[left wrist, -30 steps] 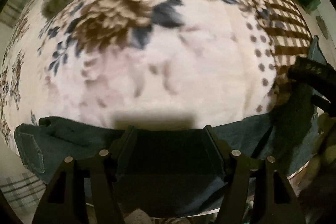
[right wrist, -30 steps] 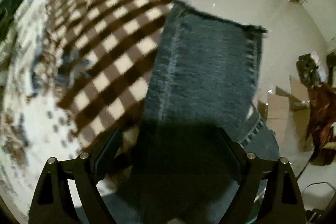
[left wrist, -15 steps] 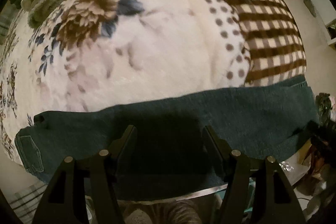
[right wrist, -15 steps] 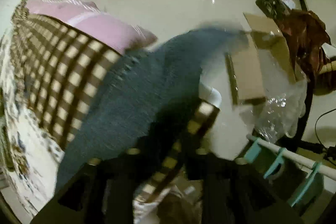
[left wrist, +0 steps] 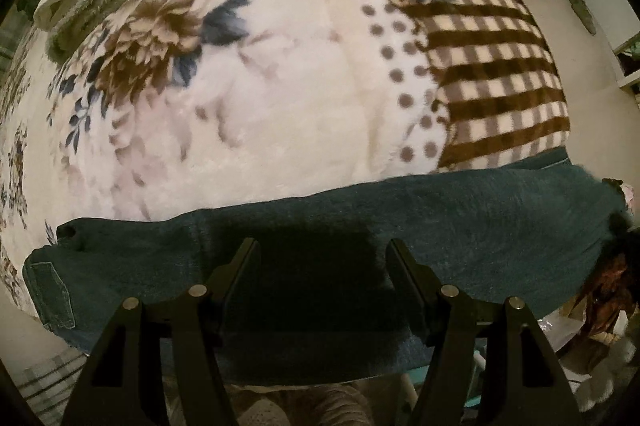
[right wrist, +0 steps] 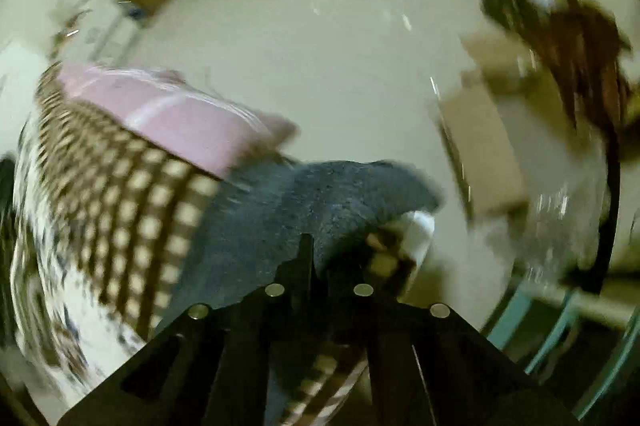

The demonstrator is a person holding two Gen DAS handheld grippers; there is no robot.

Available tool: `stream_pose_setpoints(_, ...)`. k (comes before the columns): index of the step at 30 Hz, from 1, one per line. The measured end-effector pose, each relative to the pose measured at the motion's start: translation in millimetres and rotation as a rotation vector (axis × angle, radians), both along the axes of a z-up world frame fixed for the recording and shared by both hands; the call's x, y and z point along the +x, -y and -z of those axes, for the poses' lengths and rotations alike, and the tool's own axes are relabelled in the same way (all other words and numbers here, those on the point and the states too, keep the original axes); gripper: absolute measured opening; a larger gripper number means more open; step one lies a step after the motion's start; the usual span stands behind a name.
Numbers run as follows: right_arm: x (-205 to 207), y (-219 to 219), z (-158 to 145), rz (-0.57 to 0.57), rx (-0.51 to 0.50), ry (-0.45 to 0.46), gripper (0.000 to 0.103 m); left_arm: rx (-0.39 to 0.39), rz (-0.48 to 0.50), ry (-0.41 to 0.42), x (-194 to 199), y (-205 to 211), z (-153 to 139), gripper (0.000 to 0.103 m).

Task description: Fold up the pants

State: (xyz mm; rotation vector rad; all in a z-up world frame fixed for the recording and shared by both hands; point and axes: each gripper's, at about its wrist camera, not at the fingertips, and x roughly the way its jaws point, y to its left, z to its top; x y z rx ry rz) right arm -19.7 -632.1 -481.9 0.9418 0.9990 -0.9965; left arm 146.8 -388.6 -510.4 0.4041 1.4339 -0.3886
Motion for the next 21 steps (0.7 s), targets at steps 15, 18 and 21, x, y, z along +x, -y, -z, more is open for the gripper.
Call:
stream_pose_setpoints(15, -33, 41, 46, 0.062, 0.278, 0.115, 0.034, -0.009, -0.003, -0.031, -26, 15, 1, 0.063)
stream_pose_setpoints(18, -48, 37, 48, 0.083, 0.350, 0.240, 0.035, -0.001, 0.004, -0.038, -29, 17, 4, 0.063)
stream_pose_setpoints(21, -48, 26, 68, 0.071, 0.429, 0.315, 0.035, -0.004, 0.015, -0.048, -34, 20, 8, 0.063)
